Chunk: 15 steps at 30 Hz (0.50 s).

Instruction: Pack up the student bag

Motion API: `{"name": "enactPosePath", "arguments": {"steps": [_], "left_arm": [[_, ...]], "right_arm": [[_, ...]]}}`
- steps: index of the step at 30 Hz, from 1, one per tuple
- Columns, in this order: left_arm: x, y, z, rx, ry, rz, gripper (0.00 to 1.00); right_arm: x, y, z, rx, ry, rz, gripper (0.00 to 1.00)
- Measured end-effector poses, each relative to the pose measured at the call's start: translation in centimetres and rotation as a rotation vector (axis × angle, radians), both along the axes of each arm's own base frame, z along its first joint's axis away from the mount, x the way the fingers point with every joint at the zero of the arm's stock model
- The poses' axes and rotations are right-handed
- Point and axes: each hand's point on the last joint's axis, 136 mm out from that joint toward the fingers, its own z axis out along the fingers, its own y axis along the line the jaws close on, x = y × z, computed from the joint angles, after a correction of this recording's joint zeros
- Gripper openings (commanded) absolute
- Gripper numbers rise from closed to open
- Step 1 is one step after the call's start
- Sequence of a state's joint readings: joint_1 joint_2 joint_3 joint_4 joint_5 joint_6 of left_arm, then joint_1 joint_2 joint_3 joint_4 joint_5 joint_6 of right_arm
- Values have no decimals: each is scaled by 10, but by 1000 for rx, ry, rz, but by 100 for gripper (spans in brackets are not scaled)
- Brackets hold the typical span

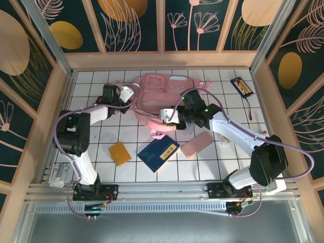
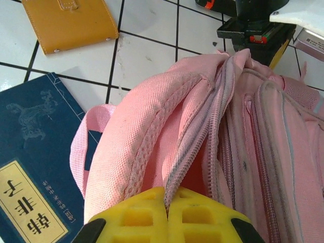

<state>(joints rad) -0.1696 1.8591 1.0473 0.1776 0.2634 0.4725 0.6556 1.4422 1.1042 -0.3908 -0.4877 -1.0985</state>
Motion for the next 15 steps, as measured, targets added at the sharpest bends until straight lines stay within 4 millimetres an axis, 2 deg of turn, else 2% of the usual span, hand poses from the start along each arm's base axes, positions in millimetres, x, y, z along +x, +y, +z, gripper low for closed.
{"name": "enactPosePath", "arguments": {"steps": [2, 6, 8, 10, 13, 14, 15], "left_arm": [[2, 1, 2, -12, -5, 22, 25], [-1, 9, 14, -19, -26, 41, 38], [-10, 4, 32, -18, -47, -39, 50], [-31, -9, 56, 11, -90, -205, 69], [-67, -34, 100, 56, -221, -428, 72], [-75, -42, 111, 69, -258, -476, 72], [-84, -51, 119, 84, -291, -530, 72]], "right_arm": [[0, 0, -2, -1, 0, 0, 0], [-3, -2, -9, -11, 12, 1, 0], [-4, -3, -13, -17, 17, 2, 0], [-3, -3, -15, -19, 20, 2, 0], [-3, -1, -20, -16, 18, 4, 0], [-3, 0, -23, -18, 20, 4, 3], [-4, 0, -27, -22, 25, 3, 14]]}}
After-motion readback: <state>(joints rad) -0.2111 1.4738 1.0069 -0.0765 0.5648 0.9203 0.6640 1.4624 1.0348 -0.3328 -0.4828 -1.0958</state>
